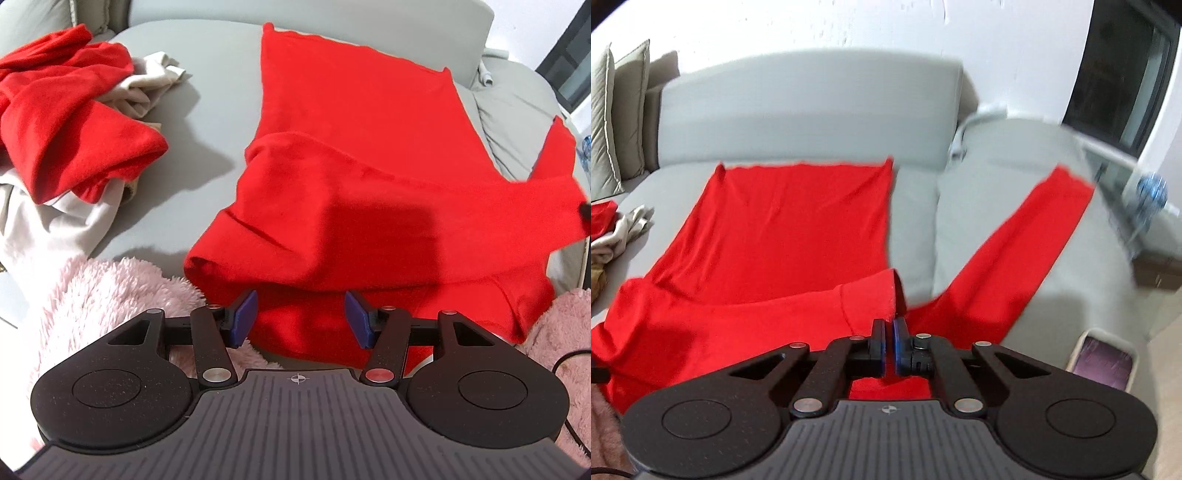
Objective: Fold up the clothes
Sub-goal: 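Pinch the folded sleeve with the right gripper to flatten it, release, then pinch the sleeve edge with the left gripper and release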
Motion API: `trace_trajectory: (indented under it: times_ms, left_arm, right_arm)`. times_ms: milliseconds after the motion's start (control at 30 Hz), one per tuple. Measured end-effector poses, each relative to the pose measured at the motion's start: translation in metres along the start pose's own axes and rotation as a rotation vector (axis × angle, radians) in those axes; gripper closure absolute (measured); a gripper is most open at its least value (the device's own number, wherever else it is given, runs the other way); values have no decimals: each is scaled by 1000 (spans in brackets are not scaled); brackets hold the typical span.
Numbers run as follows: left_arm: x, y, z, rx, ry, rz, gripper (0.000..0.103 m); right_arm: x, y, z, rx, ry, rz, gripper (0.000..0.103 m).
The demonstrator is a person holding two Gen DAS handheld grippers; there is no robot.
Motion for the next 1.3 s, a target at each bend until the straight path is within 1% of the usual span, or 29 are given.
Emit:
trace_trajectory:
  times_ms: [100, 133, 233, 267, 333, 367, 400, 433, 467, 500, 567, 633, 700, 733, 767, 800, 833, 867, 900, 933, 1000, 1033, 1067, 1133, 1167, 1200, 1233, 1267, 1300]
  left_arm:
    - [2, 3, 0, -14, 14, -8, 45]
    - [3, 5, 0, -20, 21, -11, 45]
    - [5, 7, 0, -29, 33, -11, 45]
    - [5, 7, 1, -31, 36, -9, 45]
    - [5, 10, 2, -44, 41, 10, 45]
    - [6, 11, 2, -52, 46, 19, 45]
    - [8, 14, 4, -74, 58, 36, 44]
    - [10, 17, 6, -95, 71, 53, 43]
    - [12, 20, 8, -116, 84, 70, 41]
    - [14, 22, 12, -135, 97, 81, 40]
    - [18, 16, 26, -143, 97, 109, 39]
    - [18, 5, 38, -126, 78, 147, 39]
    - [20, -14, 48, -80, 65, 201, 39]
    - [21, -23, 53, -54, 58, 227, 41]
    - [23, -36, 54, 4, 43, 232, 56]
    - [24, -44, 52, 52, 24, 224, 63]
    - [23, -46, 50, 59, -2, 221, 70]
    - [21, -45, 50, 62, -19, 227, 84]
    - [17, -41, 51, 81, -65, 260, 100]
    - [16, -40, 49, 113, -94, 307, 103]
    - [21, -37, 41, 157, -110, 325, 103]
    - [23, -34, 39, 143, -104, 318, 103]
    - [25, -30, 36, 126, -97, 309, 99]
    - [27, -14, 39, 23, -37, 240, 96]
    - [26, -10, 42, -10, -28, 211, 94]
    - [19, -2, 48, -86, -31, 154, 94]
    - [13, 1, 53, -130, -47, 135, 94]
    - [8, 1, 56, -154, -59, 124, 95]
    - [0, 0, 62, -189, -78, 102, 96]
  right_arm:
    - [-8, -3, 3, -2, 52, -65, 98]
    - [-12, -7, 3, 13, 48, -69, 98]
    - [-15, -30, -2, 81, 39, -33, 96]
    - [-13, -40, -6, 109, 35, -13, 93]
    - [-9, -55, -12, 171, 19, 20, 81]
    - [-8, -61, -15, 204, 9, 35, 61]
    - [-6, -66, -17, 230, 1, 42, 54]
    - [-3, -65, -17, 235, -3, 36, 54]
    - [-2, -61, -17, 226, -3, 29, 52]
    - [-1, -57, -17, 216, -3, 21, 43]
    - [-1, -47, -16, 188, -14, 11, 36]
    - [-4, -30, -17, 140, -56, 26, 36]
    - [0, -22, -21, 117, -85, 62, 38]
    - [4, -20, -25, 110, -89, 82, 38]
    - [9, -17, -29, 105, -87, 100, 39]
    - [15, -16, -35, 104, -71, 114, 40]
    - [21, -15, -40, 107, -54, 123, 40]
    - [26, -17, -45, 121, -38, 129, 41]
    - [31, -22, -51, 142, -18, 135, 41]
    - [34, -26, -54, 155, -9, 136, 42]
    - [37, -29, -54, 168, 7, 134, 42]
    - [38, -30, -54, 170, 11, 133, 42]
    - [39, -28, -53, 162, 7, 137, 42]
    - [39, -26, -51, 138, -4, 153, 43]
    - [41, -26, -51, 132, 0, 160, 46]
    - [43, -25, -52, 130, 7, 164, 53]
    - [46, -24, -54, 129, 20, 163, 57]
    - [48, -24, -55, 127, 34, 154, 64]
    - [49, -24, -56, 124, 47, 142, 65]
Point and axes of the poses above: each gripper's, at about its wrist camera, not at the fingertips, and y roughly against the way its jaws point, x to its left, z to its top, the point moved 3 cm from there along -y, roughly the way its jaws point, and after that the axes turned 5 degrees about z, right-handed, at the moved point
